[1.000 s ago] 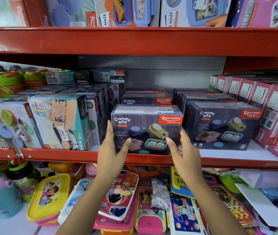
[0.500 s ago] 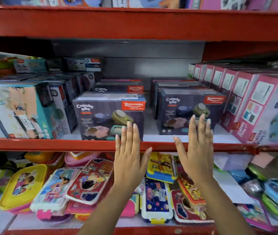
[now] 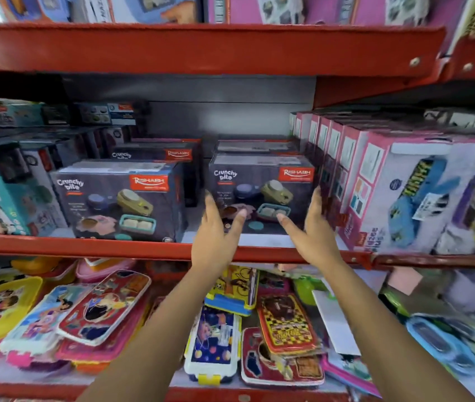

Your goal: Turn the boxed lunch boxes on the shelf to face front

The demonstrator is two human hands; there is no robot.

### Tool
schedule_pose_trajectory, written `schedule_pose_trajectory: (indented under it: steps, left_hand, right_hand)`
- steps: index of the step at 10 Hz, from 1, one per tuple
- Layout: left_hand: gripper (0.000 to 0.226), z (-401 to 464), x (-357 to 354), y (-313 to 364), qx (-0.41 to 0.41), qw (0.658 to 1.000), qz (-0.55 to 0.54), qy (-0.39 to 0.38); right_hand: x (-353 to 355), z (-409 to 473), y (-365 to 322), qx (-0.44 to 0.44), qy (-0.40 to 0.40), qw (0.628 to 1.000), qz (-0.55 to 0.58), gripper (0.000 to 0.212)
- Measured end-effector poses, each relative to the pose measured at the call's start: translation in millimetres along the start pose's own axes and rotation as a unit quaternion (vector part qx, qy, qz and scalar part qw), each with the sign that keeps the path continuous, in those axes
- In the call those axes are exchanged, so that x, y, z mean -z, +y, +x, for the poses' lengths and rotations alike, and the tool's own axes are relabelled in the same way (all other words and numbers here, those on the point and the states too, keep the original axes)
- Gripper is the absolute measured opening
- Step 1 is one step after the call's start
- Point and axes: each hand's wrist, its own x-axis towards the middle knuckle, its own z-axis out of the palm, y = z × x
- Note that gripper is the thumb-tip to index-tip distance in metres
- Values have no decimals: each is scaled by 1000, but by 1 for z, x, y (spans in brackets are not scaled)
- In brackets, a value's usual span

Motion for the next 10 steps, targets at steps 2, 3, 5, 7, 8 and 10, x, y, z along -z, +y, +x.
schedule_pose_trajectory:
  steps: [2,3,5,7,8,10]
  left_hand:
    - [91,-8,8,10,33,997,-71,-8]
    - [88,-21,13,11,33,997,-74,-4]
    - [82,-43,24,10,27,997,-72,5]
    - [82,-53,32,10,28,994,-103,-20]
    - [85,-51,34,13,46,990,-122,-46]
    - [92,-52,43,23,27,991,-114,-64]
  right_hand:
    - [3,-1,3,-7,-10,1000,22,97]
    - [8,-9,4,2,-10,1000,5,93]
    - [16,-40,-3,29,17,999,-26,91]
    - [18,-55,-9,14,29,998,-44,90]
    - [22,-58,-16,-10,4,998,-57,94]
    - [26,-59,-44,14,18,998,-54,98]
